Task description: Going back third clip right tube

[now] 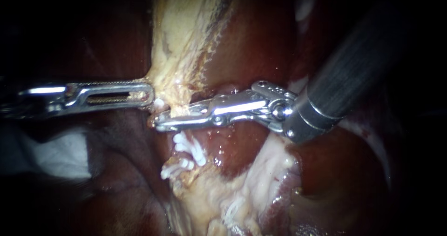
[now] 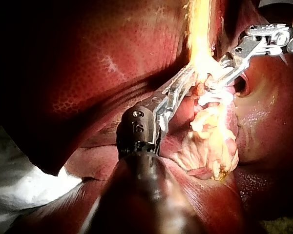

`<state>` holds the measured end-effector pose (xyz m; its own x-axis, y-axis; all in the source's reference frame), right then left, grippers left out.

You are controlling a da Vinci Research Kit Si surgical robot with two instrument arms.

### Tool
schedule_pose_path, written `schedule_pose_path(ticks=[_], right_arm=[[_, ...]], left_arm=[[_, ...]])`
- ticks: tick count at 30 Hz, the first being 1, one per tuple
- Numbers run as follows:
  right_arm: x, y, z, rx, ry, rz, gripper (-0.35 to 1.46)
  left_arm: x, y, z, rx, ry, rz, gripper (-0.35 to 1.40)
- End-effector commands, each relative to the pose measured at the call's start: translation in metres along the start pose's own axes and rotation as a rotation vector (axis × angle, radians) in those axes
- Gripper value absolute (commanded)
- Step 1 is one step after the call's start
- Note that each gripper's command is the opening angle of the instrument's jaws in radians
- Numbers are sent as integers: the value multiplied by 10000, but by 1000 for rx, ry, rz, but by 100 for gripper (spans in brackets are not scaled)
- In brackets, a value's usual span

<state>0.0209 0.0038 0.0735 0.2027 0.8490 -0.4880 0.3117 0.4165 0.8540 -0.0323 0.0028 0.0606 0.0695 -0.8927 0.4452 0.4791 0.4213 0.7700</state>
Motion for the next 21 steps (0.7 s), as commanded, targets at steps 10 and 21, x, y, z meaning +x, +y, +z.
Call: schedule_pose_path(ticks=[10, 21], right_arm=[[0, 3, -4, -3, 2, -18, -31], [0, 3, -5, -50, 21, -83, 49]], left_arm=[[0, 0, -1, 0, 0, 0, -35], [1, -6, -2, -1, 0, 0, -35]])
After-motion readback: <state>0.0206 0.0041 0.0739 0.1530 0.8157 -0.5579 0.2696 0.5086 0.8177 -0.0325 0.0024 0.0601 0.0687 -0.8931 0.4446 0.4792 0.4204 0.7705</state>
